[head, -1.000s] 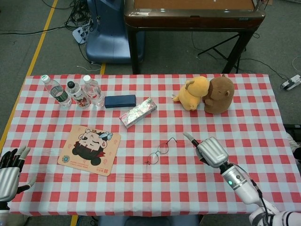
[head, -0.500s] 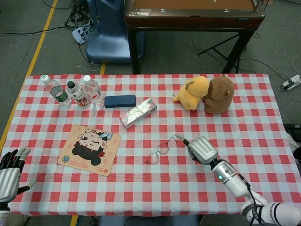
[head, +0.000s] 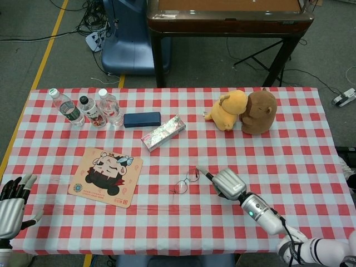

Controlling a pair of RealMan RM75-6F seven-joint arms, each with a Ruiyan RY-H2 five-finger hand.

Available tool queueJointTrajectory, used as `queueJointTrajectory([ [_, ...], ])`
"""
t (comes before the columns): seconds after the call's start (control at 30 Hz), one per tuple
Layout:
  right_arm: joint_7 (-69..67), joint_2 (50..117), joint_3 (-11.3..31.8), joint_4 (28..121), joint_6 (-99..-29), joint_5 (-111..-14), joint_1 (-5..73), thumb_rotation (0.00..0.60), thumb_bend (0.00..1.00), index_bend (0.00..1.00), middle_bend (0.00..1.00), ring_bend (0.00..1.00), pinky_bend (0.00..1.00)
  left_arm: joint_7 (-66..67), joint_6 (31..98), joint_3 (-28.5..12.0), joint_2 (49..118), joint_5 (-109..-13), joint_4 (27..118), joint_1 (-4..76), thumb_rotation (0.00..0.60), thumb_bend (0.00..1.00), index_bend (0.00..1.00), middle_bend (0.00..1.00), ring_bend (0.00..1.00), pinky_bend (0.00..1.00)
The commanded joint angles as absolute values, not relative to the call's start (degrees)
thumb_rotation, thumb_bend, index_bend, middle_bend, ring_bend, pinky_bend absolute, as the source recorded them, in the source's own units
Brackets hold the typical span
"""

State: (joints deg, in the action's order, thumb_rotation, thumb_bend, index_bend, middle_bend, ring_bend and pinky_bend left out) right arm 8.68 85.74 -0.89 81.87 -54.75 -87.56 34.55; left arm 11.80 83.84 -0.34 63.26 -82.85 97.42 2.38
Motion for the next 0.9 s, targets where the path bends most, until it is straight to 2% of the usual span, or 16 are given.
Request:
queueJointTrajectory([
  [0.03, 8.85, 86.41, -1.04, 81.55, -54.06, -87.53, 34.92, 0.6, 0.75, 0.0, 1.0, 1.0, 0.97, 11.68, 83.9, -0.34, 63.27, -82.82, 97.32, 2.34, 0.6, 0.25, 0.0, 0.0, 0.0, 0.0],
  [0.57, 5.73, 90.58, -0.34, 79.02, -46.9, -83.9, 37.91, 0.6, 0.75, 0.0, 1.0, 1.0, 0.97, 10.4, 84.13, -0.1, 63.31, -82.95, 96.45, 1.95, 0.6, 0.25, 0.0, 0.0, 0.0, 0.0],
  [0.9, 4.65, 90.36, 0.18, 79.62, -44.0, -81.42, 39.1, 0.6, 0.76, 0.0, 1.0, 1.0, 0.97, 9.75, 84.3, -0.16, 63.36, -82.9, 96.0, 1.79, 0.6, 0.25, 0.0, 0.0, 0.0, 0.0],
])
